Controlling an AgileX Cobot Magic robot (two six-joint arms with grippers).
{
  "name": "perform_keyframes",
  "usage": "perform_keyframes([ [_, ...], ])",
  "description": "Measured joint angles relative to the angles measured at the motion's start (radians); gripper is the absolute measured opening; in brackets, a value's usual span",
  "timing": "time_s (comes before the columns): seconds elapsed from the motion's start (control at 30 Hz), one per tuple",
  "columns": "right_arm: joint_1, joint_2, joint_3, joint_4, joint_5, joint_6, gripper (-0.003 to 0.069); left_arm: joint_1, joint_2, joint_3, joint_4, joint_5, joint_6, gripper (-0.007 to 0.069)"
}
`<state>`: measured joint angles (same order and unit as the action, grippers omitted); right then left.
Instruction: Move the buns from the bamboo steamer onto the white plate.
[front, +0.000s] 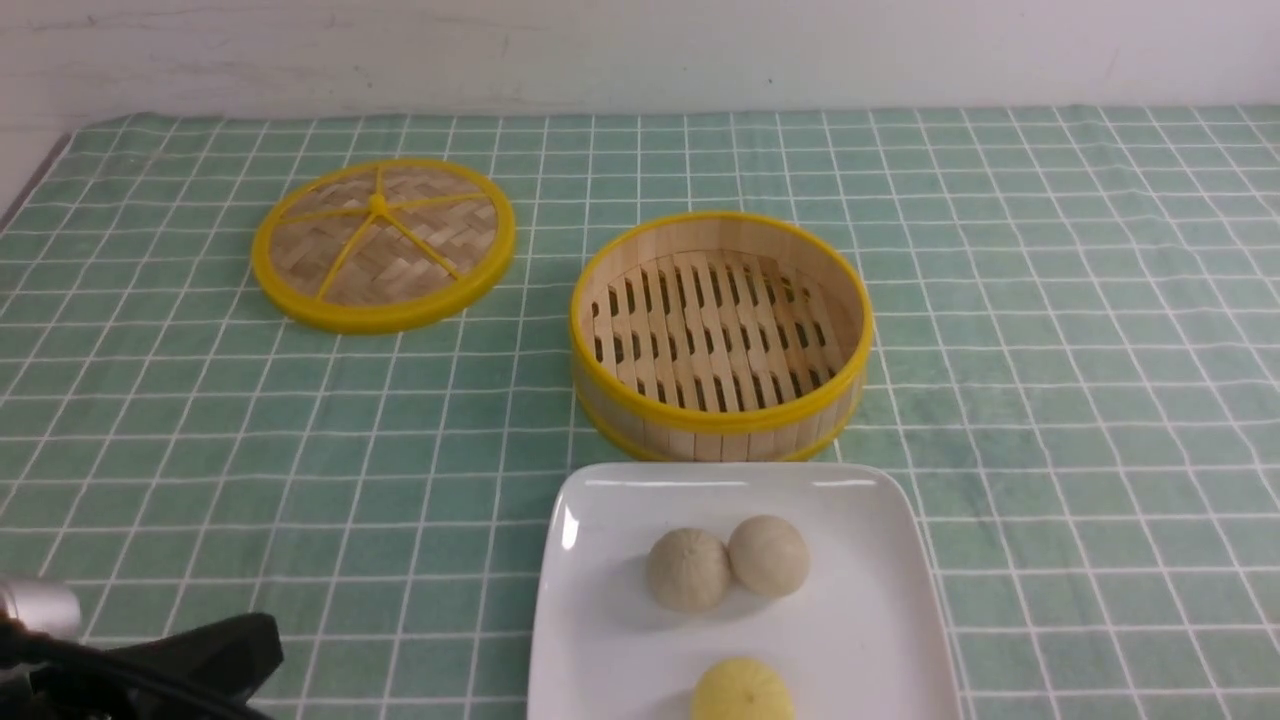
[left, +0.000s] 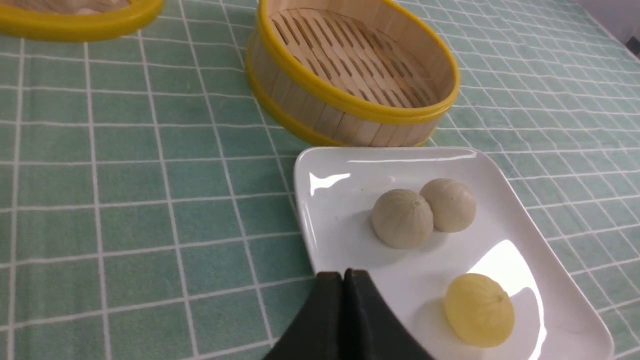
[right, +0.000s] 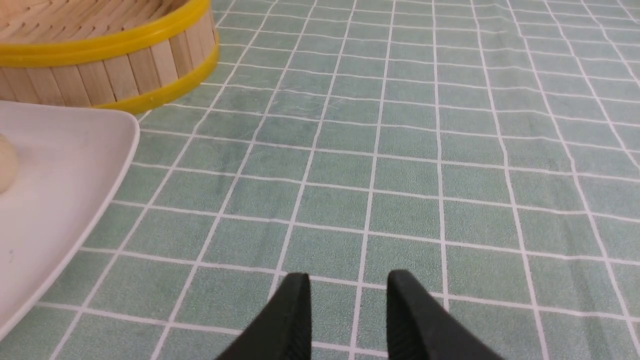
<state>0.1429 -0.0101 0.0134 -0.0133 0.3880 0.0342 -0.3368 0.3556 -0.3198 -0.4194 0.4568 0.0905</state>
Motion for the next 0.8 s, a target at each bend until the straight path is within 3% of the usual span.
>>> perform_keyframes([
  [0.33,0.0,0.0,0.0,0.0,0.0,0.0,0.024,0.0,-0.01,0.01,0.071,-0.011,-0.002,0.0012],
  [0.57,0.0,0.0,-0.001,0.0,0.001,0.0,0.024,0.058,-0.175,0.189,0.344,-0.226,-0.244,0.0018],
  [0.8,0.0,0.0,-0.001,0.0,0.001,0.0,0.024,0.209,-0.327,0.33,0.501,-0.247,-0.368,0.0023],
])
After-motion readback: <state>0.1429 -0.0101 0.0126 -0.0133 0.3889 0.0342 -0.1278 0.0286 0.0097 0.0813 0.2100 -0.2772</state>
